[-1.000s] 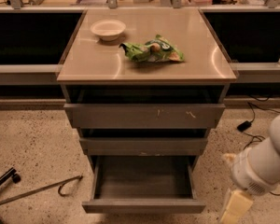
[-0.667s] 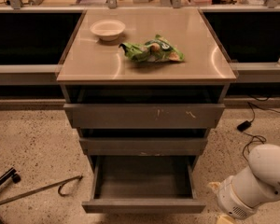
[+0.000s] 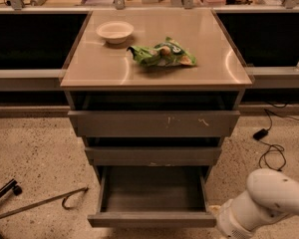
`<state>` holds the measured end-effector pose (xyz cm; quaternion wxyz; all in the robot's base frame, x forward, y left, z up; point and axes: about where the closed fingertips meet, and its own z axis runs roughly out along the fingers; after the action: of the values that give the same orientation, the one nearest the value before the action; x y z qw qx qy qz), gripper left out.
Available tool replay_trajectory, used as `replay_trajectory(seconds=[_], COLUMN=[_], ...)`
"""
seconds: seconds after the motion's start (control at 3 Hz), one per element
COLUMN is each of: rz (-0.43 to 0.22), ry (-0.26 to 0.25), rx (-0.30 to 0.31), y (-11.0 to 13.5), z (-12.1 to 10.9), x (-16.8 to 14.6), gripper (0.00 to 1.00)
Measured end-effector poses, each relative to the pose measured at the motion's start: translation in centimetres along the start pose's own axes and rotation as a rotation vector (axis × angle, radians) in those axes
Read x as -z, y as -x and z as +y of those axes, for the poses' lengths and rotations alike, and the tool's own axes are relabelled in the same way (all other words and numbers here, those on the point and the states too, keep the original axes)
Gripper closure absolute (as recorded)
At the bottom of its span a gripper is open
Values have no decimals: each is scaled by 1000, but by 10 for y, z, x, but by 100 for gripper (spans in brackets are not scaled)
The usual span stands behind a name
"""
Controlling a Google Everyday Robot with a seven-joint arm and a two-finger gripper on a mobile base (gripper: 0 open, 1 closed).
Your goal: Close bottom drawer
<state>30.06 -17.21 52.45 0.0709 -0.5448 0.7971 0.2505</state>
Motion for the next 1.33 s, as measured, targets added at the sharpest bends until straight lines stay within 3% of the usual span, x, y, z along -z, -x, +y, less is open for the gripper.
replay_trajectory(seconds=[0.67,1.0,1.33], rz=[-99,-112,-126], ry=[153,227,227], rx=[75,90,90], y=[41,49,48], z=[-20,-24,-31], x=[-158,-211,-222], gripper=[0,0,0])
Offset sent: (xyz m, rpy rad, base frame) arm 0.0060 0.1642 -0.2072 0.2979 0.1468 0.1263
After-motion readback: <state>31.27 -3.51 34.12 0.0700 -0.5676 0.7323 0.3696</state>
